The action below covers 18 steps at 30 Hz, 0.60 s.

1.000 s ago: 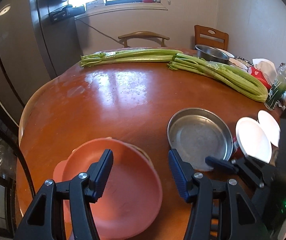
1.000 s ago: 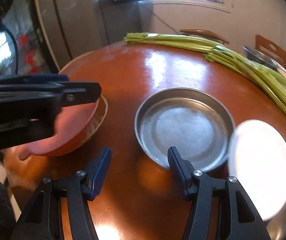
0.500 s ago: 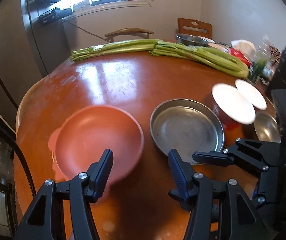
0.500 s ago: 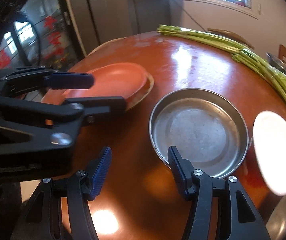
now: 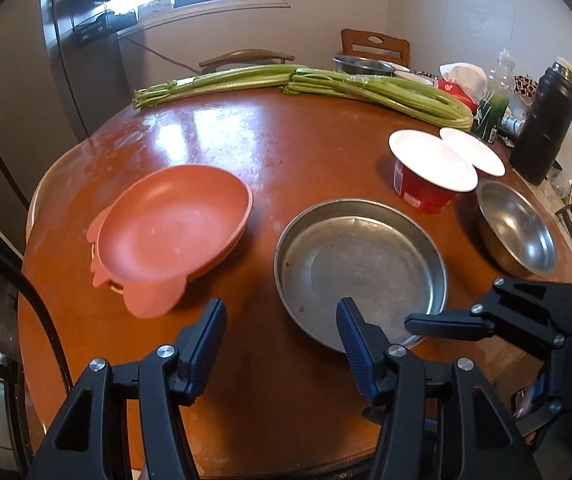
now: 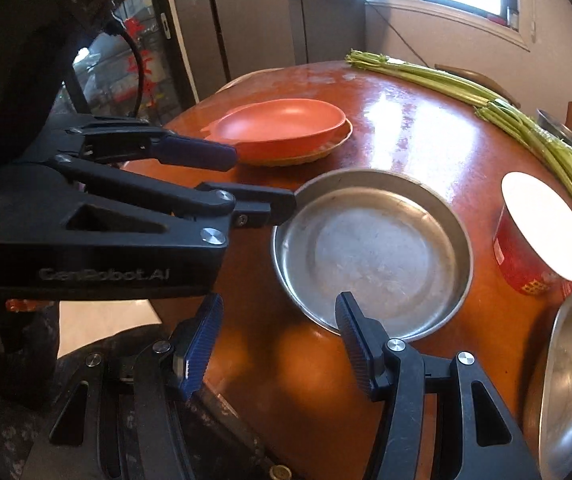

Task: Organize plates and bowls
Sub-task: 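Move the left tool toward the shallow steel tray, then close the left tool on the rim of the steel tray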

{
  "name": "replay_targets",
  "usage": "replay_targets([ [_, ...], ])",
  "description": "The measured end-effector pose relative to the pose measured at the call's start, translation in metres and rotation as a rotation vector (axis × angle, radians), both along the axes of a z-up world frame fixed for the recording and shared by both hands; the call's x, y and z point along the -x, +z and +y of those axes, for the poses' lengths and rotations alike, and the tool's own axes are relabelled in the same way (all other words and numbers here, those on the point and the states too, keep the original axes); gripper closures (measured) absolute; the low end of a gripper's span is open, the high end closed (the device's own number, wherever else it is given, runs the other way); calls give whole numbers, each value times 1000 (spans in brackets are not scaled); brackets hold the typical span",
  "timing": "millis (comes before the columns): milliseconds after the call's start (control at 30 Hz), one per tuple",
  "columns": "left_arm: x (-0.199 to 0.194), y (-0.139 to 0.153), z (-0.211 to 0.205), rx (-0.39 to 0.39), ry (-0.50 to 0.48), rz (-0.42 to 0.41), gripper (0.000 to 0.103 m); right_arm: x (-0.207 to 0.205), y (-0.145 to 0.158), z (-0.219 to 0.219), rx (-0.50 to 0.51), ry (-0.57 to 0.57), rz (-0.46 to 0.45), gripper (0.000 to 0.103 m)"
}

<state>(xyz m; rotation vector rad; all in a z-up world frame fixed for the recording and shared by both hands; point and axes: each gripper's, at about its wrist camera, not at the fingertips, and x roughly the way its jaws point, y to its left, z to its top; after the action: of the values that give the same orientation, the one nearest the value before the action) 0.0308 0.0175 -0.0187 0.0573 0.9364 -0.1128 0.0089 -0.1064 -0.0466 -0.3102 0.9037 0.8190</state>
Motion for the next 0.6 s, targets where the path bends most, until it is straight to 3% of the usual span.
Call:
replay_targets([
  [167,8,-1,7,15,14,-8,46,4,10,-10,-17,-53,-31,43],
  [333,10,2,10,22,29,-28,46,-8,26,-38,-91,-244,-92,43],
  [467,5,-5,5,15,30,-18,46,-22,16,-41,-34,-328,-99,61],
  [600,-1,-11,1,19,32,-8,46,-34,5,-40,-20,-377,-79,61],
])
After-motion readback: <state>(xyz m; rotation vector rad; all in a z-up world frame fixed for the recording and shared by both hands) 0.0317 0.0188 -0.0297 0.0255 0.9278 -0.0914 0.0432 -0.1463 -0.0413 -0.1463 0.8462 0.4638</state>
